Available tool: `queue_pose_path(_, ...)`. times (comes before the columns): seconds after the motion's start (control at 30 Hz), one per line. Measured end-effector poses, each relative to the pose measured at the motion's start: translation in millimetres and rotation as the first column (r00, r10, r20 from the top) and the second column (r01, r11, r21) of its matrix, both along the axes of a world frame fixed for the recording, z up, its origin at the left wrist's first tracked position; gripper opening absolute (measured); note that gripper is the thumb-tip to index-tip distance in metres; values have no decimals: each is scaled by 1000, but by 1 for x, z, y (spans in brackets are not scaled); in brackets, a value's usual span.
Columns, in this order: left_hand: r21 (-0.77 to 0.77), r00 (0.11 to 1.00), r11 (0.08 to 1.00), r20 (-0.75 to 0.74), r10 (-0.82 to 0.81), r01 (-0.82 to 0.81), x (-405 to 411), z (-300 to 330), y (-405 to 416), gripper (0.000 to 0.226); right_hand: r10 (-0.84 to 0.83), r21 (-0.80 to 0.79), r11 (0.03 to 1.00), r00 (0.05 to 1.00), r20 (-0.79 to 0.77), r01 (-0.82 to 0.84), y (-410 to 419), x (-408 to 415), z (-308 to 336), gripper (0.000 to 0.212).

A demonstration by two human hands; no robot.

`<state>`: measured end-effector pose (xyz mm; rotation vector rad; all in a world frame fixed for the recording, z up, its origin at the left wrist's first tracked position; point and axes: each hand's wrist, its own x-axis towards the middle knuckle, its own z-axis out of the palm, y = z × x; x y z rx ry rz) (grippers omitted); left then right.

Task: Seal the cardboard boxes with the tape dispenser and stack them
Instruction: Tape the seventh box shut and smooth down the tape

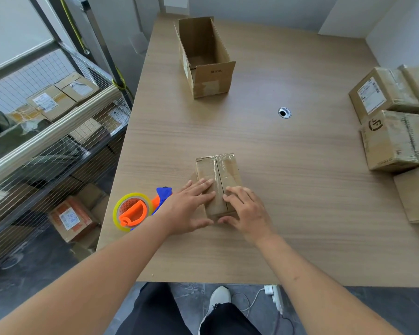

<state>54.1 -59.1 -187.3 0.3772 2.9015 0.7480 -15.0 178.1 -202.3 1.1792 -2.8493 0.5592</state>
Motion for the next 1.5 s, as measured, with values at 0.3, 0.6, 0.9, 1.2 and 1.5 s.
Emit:
queue_pose_path(0.3, -14, 989, 996, -116, 86, -89, 6, -14, 18, 75, -1, -16, 1000, 992, -126, -1, -5, -3, -2, 53)
queue_pose_path(0.6, 51, 994, 998, -100, 44, -39, -3, -14, 1, 77, 214, -98, 973, 976, 37, -209, 25, -25, -8, 65)
queue_pose_path(0.9, -96, 1000, 995, 3, -12, 13, -36, 15, 2, 62, 180, -144, 975, 982, 56, -170, 21, -20, -12, 55)
queue_pose_path(1.2, -66, 978, 989, -172, 118, -131, -12, 18, 7, 51, 130, -156, 980, 991, 14, -126, 7, 0, -3, 60)
queue_pose_path(1.5, 21, 990, 991, -56, 130, -129, 11, 3, 30, 54, 258, -114, 965, 937, 234, -237, 21, -17, 5, 89)
